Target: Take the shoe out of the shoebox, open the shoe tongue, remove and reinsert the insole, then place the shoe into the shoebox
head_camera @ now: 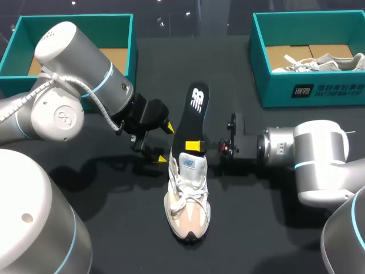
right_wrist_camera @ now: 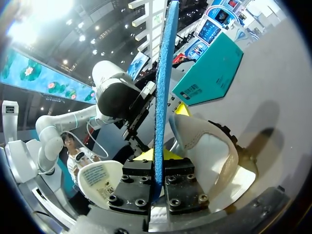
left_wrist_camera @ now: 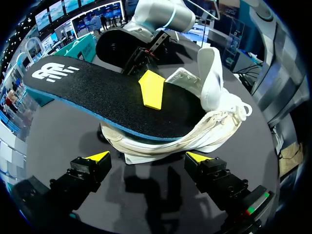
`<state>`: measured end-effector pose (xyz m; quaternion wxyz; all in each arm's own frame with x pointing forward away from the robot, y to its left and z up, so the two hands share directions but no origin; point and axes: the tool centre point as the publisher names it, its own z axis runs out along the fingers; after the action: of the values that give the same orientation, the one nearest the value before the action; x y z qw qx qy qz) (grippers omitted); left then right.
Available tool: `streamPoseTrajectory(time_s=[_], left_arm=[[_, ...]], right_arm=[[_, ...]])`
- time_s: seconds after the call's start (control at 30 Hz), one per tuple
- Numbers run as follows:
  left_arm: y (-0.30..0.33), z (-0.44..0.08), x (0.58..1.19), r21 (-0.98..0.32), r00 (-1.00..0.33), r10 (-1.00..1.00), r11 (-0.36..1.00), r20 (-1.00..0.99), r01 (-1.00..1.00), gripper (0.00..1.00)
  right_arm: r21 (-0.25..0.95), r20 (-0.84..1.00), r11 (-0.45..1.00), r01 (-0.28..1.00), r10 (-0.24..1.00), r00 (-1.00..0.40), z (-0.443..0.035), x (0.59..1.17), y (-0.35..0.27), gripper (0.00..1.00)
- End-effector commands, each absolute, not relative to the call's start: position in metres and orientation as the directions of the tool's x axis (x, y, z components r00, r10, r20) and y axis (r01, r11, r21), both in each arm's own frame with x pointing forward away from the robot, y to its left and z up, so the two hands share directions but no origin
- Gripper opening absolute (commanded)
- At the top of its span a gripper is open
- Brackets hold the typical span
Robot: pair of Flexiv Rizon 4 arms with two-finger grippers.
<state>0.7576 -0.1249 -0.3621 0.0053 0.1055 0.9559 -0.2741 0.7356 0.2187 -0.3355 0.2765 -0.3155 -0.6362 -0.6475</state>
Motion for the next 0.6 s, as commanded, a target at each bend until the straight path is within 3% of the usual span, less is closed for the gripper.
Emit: streamPoseTrajectory(time_s=[0.03,0.6], left_arm=[[-0.126,-0.363,0.758,-0.522,-0.978,0.199,0.828,-0.068,0.205,1.00],[-0.126,-0.363,0.758,-0.522,-0.978,0.199,0.828,-0.068,0.205,1.00]], right_arm=[[0.643,0.765,-0.026,0.765,0.039,-0.642,-0.346,0.724,0.224,0.00],[0.608,0.792,0.001,0.794,0.060,-0.607,-0.352,0.705,0.224,0.00]])
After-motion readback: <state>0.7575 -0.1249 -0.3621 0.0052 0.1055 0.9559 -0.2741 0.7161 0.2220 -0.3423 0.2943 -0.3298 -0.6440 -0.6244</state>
